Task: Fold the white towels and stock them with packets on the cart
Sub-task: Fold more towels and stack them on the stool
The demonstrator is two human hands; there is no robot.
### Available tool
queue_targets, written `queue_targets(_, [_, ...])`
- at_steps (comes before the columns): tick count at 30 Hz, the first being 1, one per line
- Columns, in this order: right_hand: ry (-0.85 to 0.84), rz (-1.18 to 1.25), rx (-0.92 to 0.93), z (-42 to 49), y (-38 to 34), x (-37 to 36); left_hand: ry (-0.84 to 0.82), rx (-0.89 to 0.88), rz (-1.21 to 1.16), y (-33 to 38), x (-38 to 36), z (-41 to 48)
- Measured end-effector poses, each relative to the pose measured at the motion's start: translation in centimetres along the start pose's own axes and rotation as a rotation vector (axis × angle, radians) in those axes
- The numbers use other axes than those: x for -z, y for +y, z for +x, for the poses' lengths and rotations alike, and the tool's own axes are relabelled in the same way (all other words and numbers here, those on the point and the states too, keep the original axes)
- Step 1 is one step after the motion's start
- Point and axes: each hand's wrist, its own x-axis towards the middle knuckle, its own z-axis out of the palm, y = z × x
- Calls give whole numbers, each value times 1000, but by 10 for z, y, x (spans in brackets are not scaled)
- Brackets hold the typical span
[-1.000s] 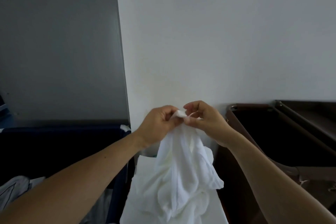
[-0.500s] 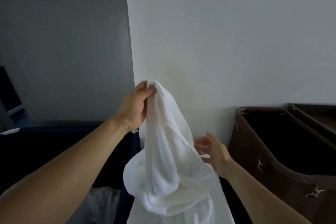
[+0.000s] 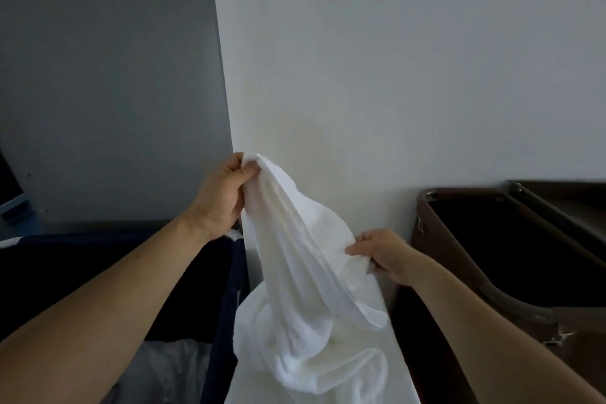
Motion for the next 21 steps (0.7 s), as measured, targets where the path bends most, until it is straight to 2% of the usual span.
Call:
queue_targets(4, [522, -228, 229, 2, -55, 51, 234, -87, 141, 0, 20, 10])
queue_targets(5, [630, -223, 302, -3, -73, 63, 292, -113, 178, 2, 24, 13])
queue_targets(8, [867, 17, 575, -27, -124, 82, 418, -172, 238, 8, 32, 22])
queue_targets(9, [913, 21, 647, -33, -132, 79, 459, -194, 242, 11, 33, 26])
queue_targets(10, [942, -74, 662, -35, -134, 75, 503, -219, 228, 16, 32, 29])
queue_targets(11, [930, -251, 608, -34, -130, 72, 544, -241, 203, 20, 32, 32])
queue_targets(13, [782, -584, 384, -25, -116, 68, 589, -300, 243, 28, 31, 36])
queue_targets(15, [723, -683, 263, -25, -114, 74, 573, -356, 337, 35, 26, 39])
queue_targets(17, [844, -603, 408, -33, -128, 86, 572, -399, 295, 41, 21, 42])
queue_targets(19, [1004, -397, 675, -50, -149, 92, 591, -435, 248, 50, 16, 47])
queue_targets(20, [1051, -265, 781, -56, -157, 90, 584, -447, 238, 54, 16, 49])
queue_targets(21, [1047, -167, 808, -56, -158, 88, 571, -440, 244, 55, 16, 50])
